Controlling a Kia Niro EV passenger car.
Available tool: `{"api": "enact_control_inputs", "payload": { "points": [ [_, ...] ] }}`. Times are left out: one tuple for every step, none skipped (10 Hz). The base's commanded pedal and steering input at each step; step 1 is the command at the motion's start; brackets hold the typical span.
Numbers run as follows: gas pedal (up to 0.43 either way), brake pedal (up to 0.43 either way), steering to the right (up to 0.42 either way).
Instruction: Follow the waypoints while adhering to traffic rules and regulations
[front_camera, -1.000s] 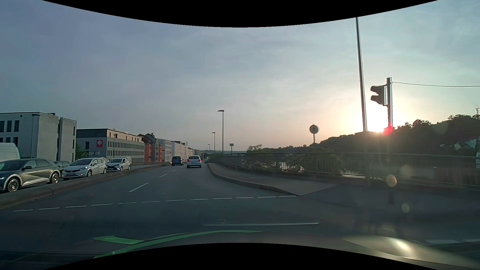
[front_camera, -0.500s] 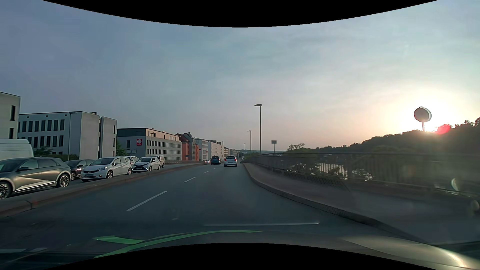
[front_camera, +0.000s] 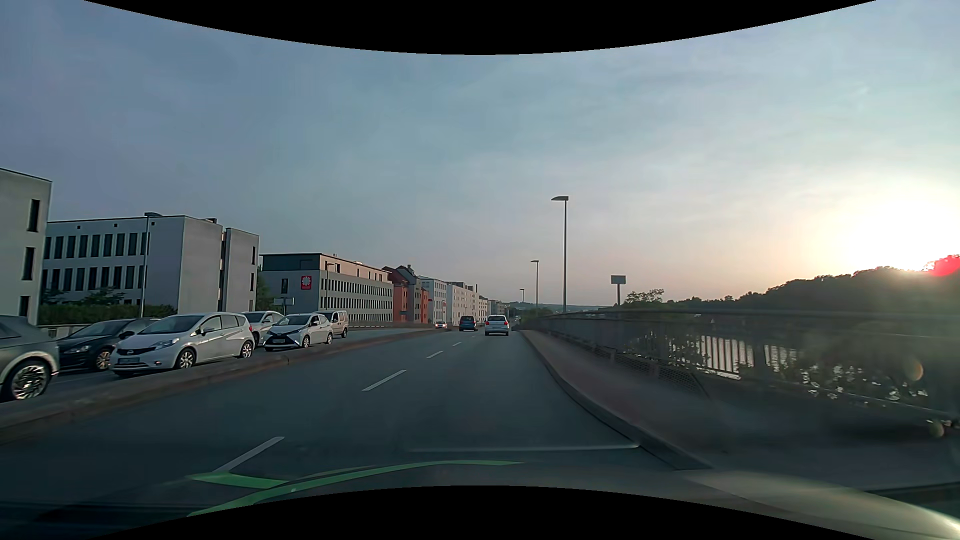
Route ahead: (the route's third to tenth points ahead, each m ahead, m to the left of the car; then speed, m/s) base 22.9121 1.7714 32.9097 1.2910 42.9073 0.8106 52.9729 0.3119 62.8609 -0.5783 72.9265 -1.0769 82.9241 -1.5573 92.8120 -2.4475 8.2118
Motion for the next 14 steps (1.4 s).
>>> {"api": "enact_control_inputs", "payload": {
  "points": [
    [0.240, 0.000, -0.019],
    [0.240, 0.000, -0.007],
    [0.240, 0.000, 0.006],
    [0.240, 0.000, 0.016],
    [0.240, 0.000, 0.024],
    [0.248, 0.000, 0.026],
    [0.260, 0.000, 0.026],
    [0.268, 0.000, 0.026],
    [0.268, 0.000, 0.026],
    [0.268, 0.000, 0.025],
    [0.268, 0.000, 0.024],
    [0.268, 0.000, 0.023],
    [0.268, 0.000, 0.021],
    [0.268, 0.000, 0.020]
  ]
}}
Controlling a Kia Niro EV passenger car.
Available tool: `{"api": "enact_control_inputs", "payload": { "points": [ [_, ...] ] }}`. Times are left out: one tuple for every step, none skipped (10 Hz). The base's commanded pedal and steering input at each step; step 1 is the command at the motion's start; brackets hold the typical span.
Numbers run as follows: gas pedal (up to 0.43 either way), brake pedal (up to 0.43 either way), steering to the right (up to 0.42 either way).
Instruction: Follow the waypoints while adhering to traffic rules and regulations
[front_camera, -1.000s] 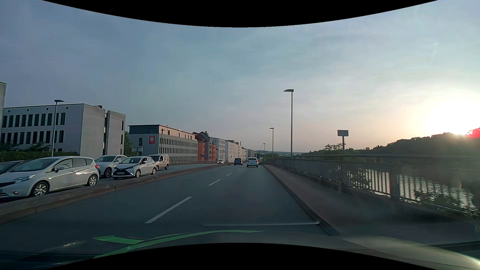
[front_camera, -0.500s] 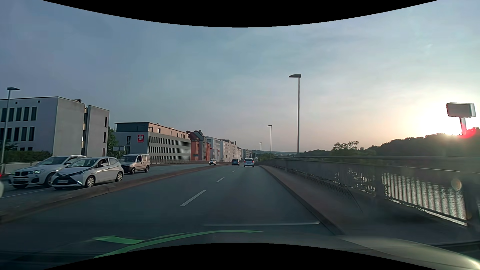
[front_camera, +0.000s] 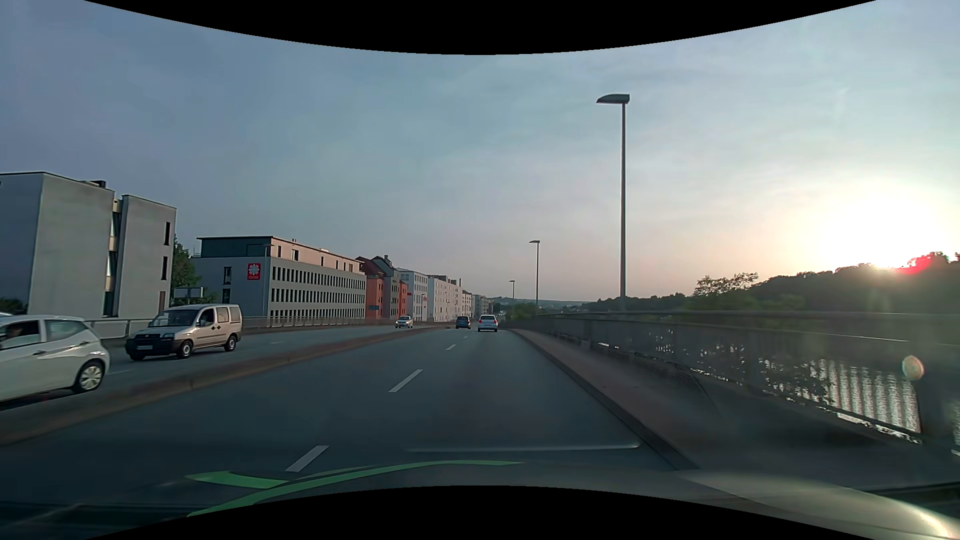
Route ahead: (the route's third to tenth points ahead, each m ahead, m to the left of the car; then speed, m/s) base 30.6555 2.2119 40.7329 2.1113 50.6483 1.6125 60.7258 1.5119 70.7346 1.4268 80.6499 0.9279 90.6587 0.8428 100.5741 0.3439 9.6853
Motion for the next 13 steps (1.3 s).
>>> {"api": "enact_control_inputs", "payload": {
  "points": [
    [0.268, 0.000, 0.015],
    [0.268, 0.000, 0.012],
    [0.268, 0.000, 0.011],
    [0.268, 0.000, 0.009],
    [0.268, 0.000, 0.008],
    [0.268, 0.000, 0.009],
    [0.268, 0.000, 0.011],
    [0.268, 0.000, 0.012],
    [0.268, 0.000, 0.010],
    [0.268, 0.000, 0.009],
    [0.268, 0.000, 0.009],
    [0.268, 0.000, 0.009],
    [0.268, 0.000, 0.009]
  ]
}}
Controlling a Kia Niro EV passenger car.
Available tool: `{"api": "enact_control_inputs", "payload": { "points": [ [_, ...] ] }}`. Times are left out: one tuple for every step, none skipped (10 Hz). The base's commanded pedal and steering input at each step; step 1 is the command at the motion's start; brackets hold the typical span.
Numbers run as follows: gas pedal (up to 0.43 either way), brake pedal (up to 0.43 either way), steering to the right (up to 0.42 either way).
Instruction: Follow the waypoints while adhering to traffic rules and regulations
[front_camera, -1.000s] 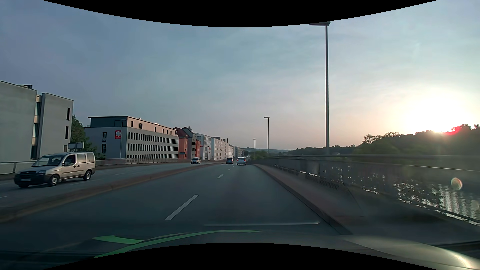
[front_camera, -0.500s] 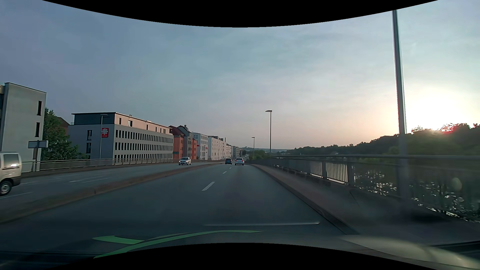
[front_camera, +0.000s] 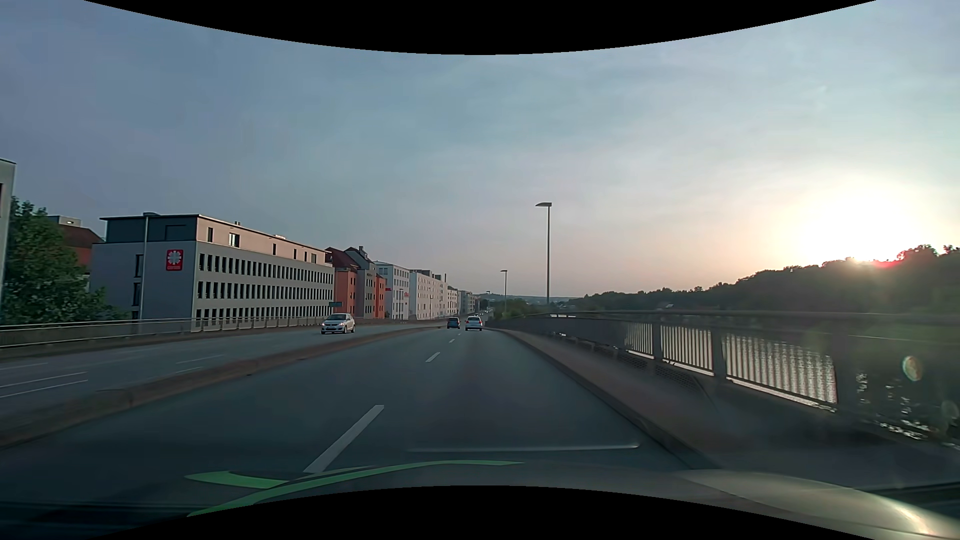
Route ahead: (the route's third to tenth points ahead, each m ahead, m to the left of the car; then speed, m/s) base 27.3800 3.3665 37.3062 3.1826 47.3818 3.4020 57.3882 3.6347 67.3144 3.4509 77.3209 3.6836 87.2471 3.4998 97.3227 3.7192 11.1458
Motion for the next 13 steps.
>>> {"api": "enact_control_inputs", "payload": {
  "points": [
    [0.268, 0.000, 0.008],
    [0.268, 0.000, 0.008],
    [0.268, 0.000, 0.006],
    [0.268, 0.000, 0.002],
    [0.268, 0.000, 0.001],
    [0.268, 0.000, 0.000],
    [0.268, 0.000, 0.000],
    [0.268, 0.000, 0.000],
    [0.268, 0.000, 0.000],
    [0.268, 0.000, -0.001],
    [0.260, 0.000, -0.001],
    [0.260, 0.000, -0.001],
    [0.260, 0.000, -0.001]
  ]
}}
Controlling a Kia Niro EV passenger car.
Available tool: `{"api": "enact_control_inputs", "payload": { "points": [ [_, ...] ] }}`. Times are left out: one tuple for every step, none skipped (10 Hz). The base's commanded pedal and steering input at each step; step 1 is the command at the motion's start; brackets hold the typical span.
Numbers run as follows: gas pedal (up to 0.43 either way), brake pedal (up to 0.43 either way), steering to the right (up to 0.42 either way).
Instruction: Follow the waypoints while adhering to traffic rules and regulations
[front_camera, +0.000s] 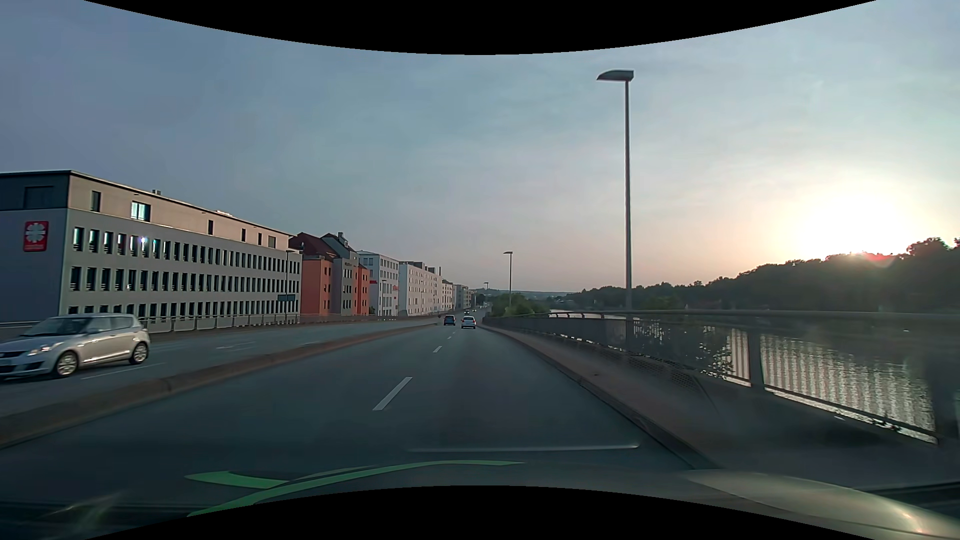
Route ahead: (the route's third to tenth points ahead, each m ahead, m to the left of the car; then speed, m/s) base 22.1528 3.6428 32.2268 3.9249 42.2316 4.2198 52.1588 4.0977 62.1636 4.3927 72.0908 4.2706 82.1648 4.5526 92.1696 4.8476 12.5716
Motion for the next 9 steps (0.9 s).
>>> {"api": "enact_control_inputs", "payload": {
  "points": [
    [0.248, 0.000, -0.001],
    [0.240, 0.000, -0.002],
    [0.240, 0.000, -0.002],
    [0.228, 0.000, -0.002],
    [0.209, 0.000, -0.002],
    [0.197, 0.000, -0.002],
    [0.197, 0.000, -0.002],
    [0.197, 0.000, -0.002],
    [0.197, 0.000, -0.002]
  ]
}}
